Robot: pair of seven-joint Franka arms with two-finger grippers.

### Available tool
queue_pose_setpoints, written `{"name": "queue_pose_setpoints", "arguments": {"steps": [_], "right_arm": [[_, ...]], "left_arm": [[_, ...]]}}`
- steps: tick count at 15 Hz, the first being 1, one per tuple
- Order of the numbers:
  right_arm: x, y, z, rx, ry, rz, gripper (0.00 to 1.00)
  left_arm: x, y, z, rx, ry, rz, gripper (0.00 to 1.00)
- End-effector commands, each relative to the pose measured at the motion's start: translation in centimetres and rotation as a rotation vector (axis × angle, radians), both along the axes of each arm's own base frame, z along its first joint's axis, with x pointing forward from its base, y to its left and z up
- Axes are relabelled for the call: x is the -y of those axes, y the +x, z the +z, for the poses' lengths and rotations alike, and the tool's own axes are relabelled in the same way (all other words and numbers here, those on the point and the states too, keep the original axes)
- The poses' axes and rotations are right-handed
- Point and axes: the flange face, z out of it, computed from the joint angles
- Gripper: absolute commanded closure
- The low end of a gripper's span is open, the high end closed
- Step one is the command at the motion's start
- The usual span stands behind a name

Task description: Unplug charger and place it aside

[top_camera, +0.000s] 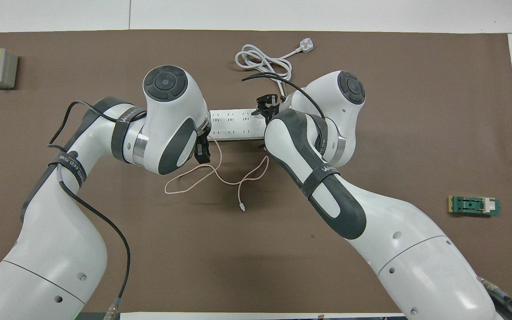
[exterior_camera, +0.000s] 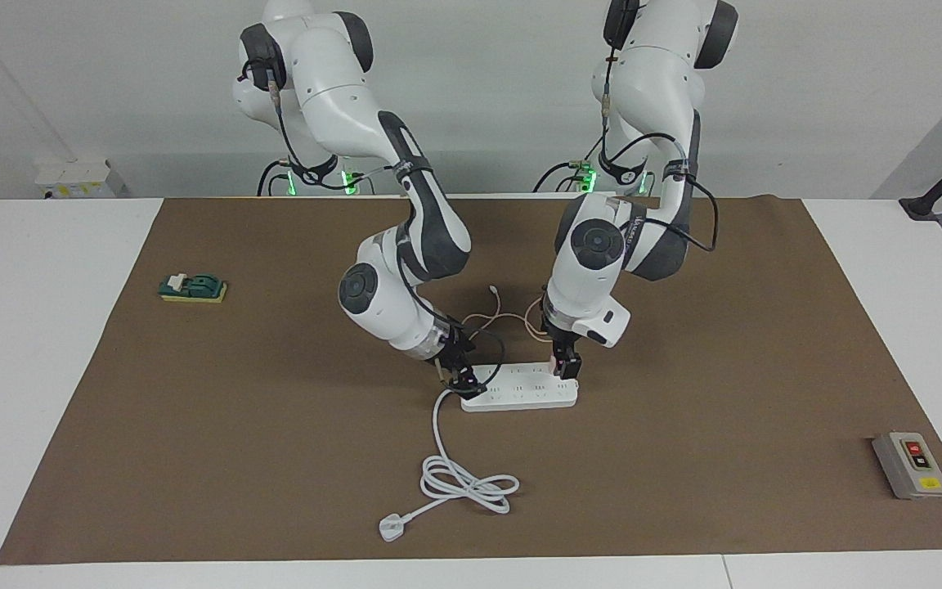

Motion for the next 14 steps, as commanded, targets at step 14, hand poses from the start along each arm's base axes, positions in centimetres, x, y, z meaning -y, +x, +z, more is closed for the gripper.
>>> {"name": "queue_pose_setpoints", "arguments": {"steps": [14], "right_arm": [[-0.6,2.7,-2.0,0.082,0.009,-0.027,0.0]], "left_arm": [[-0.3,0.5,-0.1,0.078,0.024,-0.13,0.04]]}}
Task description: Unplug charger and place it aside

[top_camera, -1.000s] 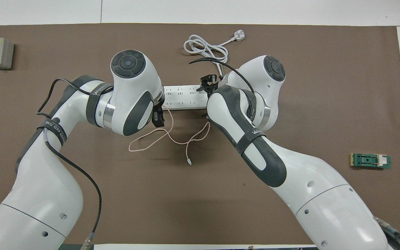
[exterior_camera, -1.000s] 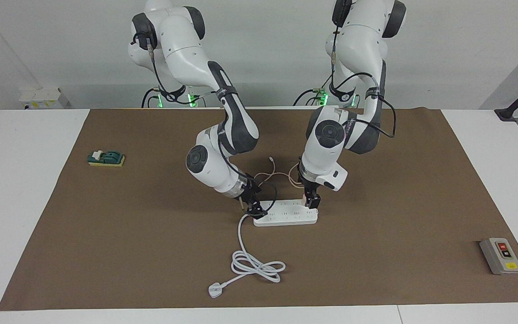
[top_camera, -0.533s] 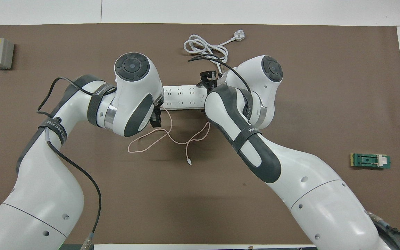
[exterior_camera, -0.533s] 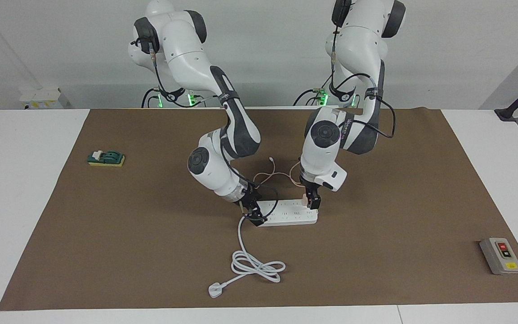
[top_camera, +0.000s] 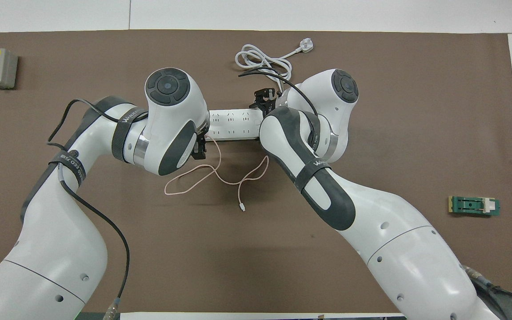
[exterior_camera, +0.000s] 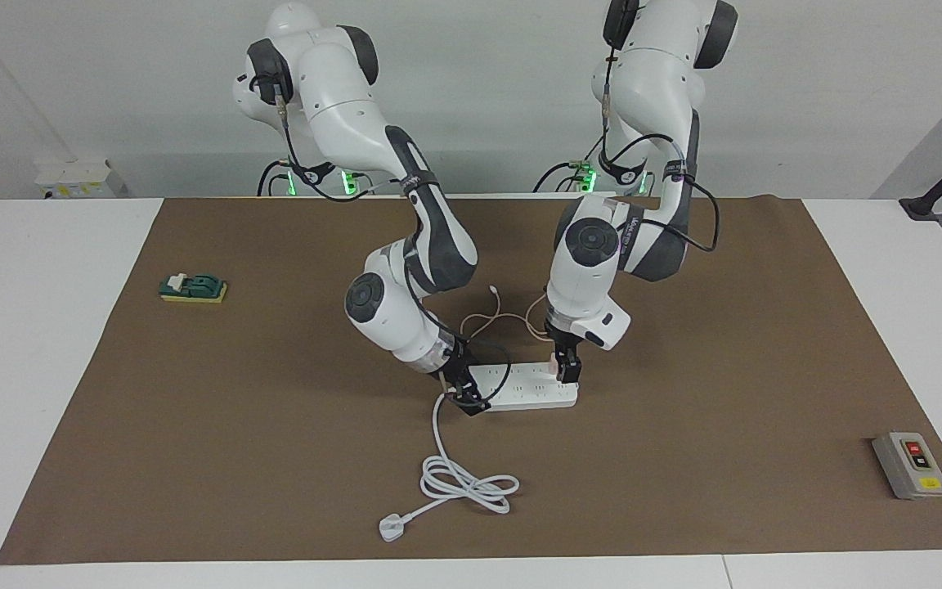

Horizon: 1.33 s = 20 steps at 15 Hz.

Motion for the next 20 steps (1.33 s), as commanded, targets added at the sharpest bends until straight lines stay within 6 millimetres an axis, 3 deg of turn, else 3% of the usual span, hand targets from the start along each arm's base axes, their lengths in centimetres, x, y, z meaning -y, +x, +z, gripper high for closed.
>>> {"name": "queue_pose_setpoints", "arguments": {"steps": [1,6,7,8,12,13,14,16,18,19,20], "right_arm": [[0.0,1.2,-0.5,0.045,0.014,-0.016,0.0],[0.2,0.8,-1.3,0.041,0.03,-0.028,0.0],[0.3,0.7,-1.6,0.041,0.026,-0.022,0.04],[0.2,0.6,-1.7,0.042,0.025,-0.017,0.12],[0.3,0.7,-1.7,0.04,0.033,-0.022,0.74],[0.2,0.6,-1.7,0.043,0.034,-0.016,0.91],[0.3,0.7,-1.7,0.041,0.034,-0.017,1.0],[0.2,0.6,-1.8,0.041,0.034,-0.017,1.0],[0.2,0.6,-1.8,0.037,0.044,-0.026,1.0],[0.3,0.6,-1.9,0.036,0.043,-0.026,1.0],[0.4,0.5,-2.1,0.032,0.042,-0.027,1.0]], "left_arm": [[-0.2,0.0,-0.2,0.02,0.005,-0.031,0.04],[-0.5,0.0,-0.4,0.014,0.007,-0.024,0.04],[-0.6,0.0,-0.5,0.011,0.008,-0.022,0.04],[-0.7,0.0,-0.5,0.01,0.009,-0.022,0.04],[-0.7,0.1,-0.6,0.013,0.008,-0.027,0.07],[-0.7,0.1,-0.6,0.013,0.008,-0.036,0.19],[-0.6,0.1,-0.5,0.015,0.006,-0.048,0.38],[-0.6,0.1,-0.4,0.023,0.001,-0.057,0.6],[-0.6,0.2,-0.4,0.026,-0.002,-0.057,0.69],[-0.5,0.2,-0.4,0.026,-0.003,-0.057,0.79],[-0.5,0.2,-0.4,0.026,-0.006,-0.056,0.98]]}}
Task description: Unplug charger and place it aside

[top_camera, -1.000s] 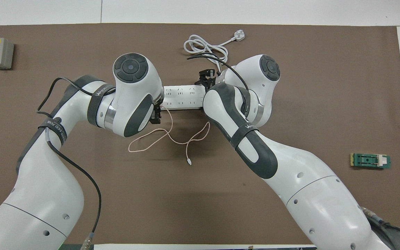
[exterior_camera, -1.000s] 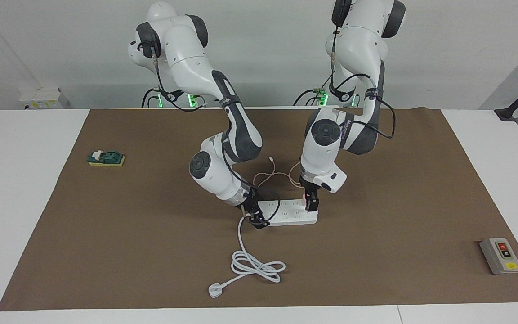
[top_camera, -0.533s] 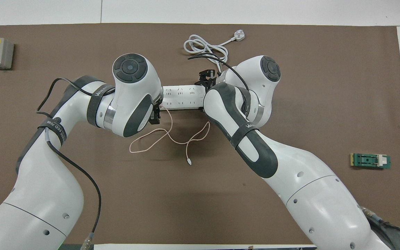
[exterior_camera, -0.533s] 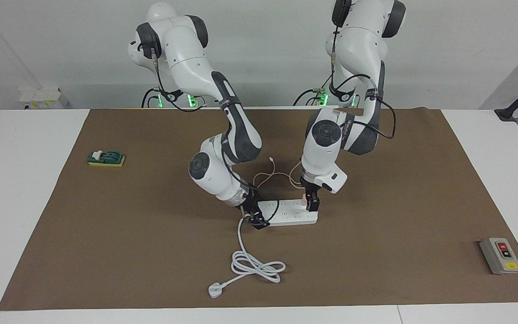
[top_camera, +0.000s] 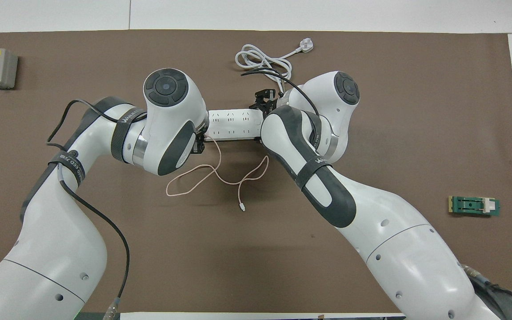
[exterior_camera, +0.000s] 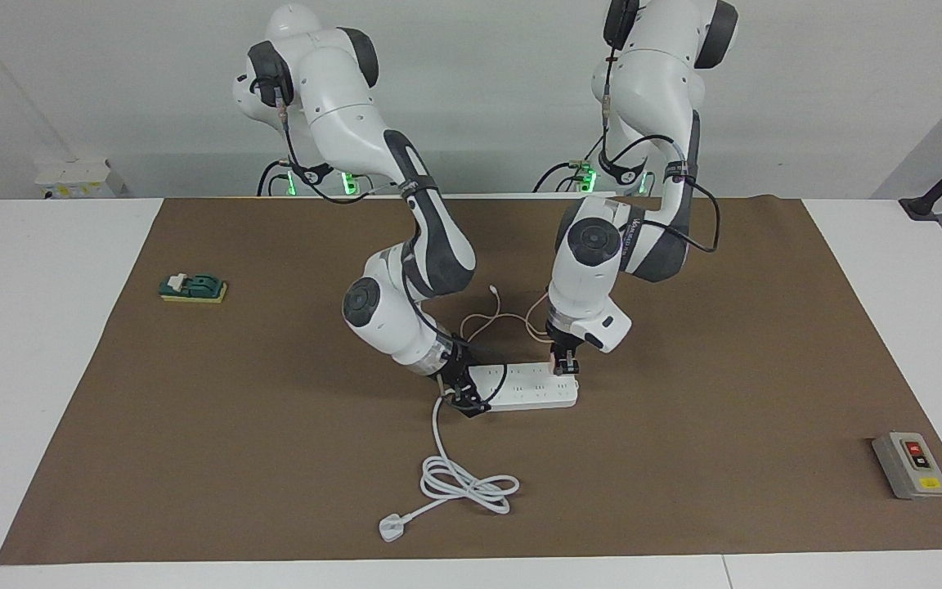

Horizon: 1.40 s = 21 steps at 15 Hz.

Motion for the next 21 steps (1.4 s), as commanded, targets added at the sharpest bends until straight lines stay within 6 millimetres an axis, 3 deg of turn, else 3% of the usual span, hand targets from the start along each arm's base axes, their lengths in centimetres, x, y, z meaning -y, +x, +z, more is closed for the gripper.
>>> {"name": "queue_pose_setpoints", "arguments": {"steps": [1,13,16,21], "right_arm": [[0.0,0.5,-1.4,0.043,0.017,-0.005,1.0],[0.2,0.5,-1.8,0.052,0.015,-0.004,1.0],[0.2,0.5,-1.7,0.057,0.016,0.002,1.0],[0.2,0.5,-1.7,0.058,0.016,0.003,1.0]], "left_arm": [[-0.3,-0.2,-0.4,0.001,0.003,-0.014,1.0],[-0.5,0.1,0.0,-0.003,0.006,-0.007,1.0],[-0.6,-0.1,1.5,-0.023,0.018,-0.009,1.0],[-0.9,-1.1,6.0,-0.027,0.02,-0.009,1.0]]}}
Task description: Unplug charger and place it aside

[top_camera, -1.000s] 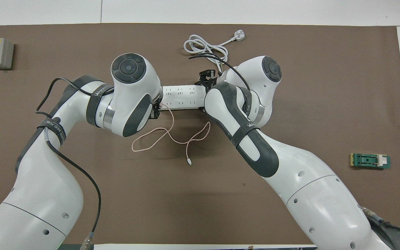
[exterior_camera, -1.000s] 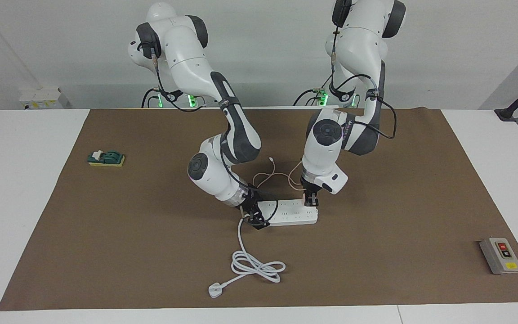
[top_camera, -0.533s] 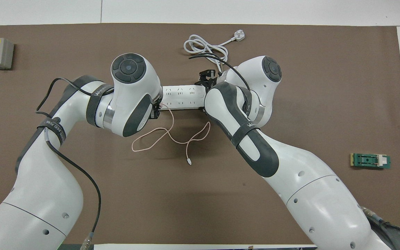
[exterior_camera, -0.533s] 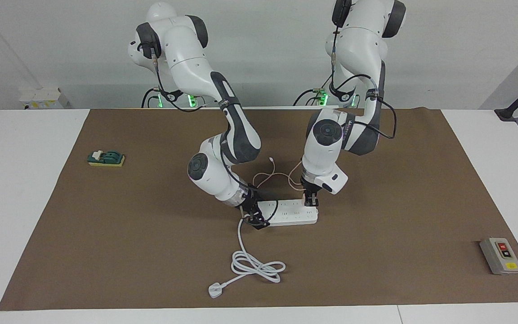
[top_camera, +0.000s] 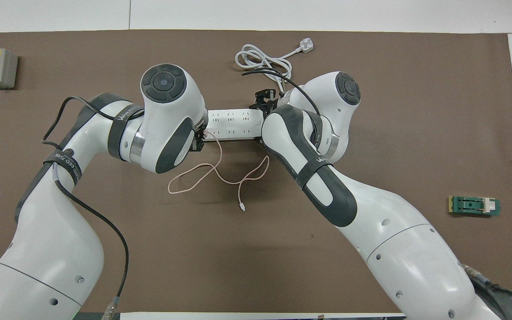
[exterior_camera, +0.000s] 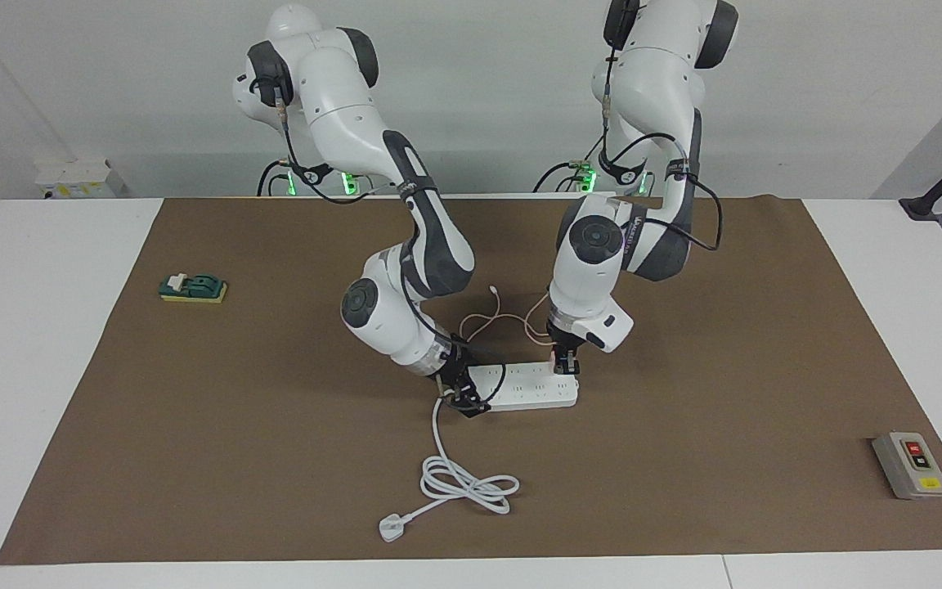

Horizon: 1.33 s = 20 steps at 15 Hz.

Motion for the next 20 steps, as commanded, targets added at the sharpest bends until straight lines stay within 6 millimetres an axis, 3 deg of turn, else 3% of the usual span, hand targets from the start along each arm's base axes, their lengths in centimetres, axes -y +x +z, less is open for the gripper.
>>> {"name": "queue_pose_setpoints", "arguments": {"steps": [1,3,7,8,9,10,17,20], "right_arm": [[0.1,0.5,-1.6,0.057,0.01,0.003,1.0],[0.1,0.5,-1.7,0.056,0.01,0.003,1.0],[0.0,0.5,-1.6,0.059,0.01,0.004,1.0],[0.1,0.5,-1.6,0.057,0.01,0.003,0.64],[0.1,0.5,-1.7,0.056,0.01,0.003,0.07],[0.2,0.4,-1.8,0.053,0.008,0.003,0.0],[0.1,0.4,-1.1,0.049,0.017,0.007,0.0],[0.2,0.5,-0.7,0.051,0.019,0.006,0.0]], "left_arm": [[-1.0,-1.3,4.7,-0.02,0.016,-0.009,1.0],[-1.1,-1.5,5.8,-0.016,0.014,-0.01,1.0],[-1.1,-1.5,5.9,-0.012,0.012,-0.027,1.0],[-1.2,-1.4,5.9,-0.011,0.011,-0.033,1.0],[-1.2,-1.4,5.9,-0.011,0.011,-0.048,1.0],[-1.2,-1.4,5.9,-0.011,0.009,-0.078,1.0],[-2.4,-1.4,7.0,-0.007,0.011,-0.464,1.0],[-3.9,-0.8,7.5,-0.001,0.013,-0.626,1.0]]}}
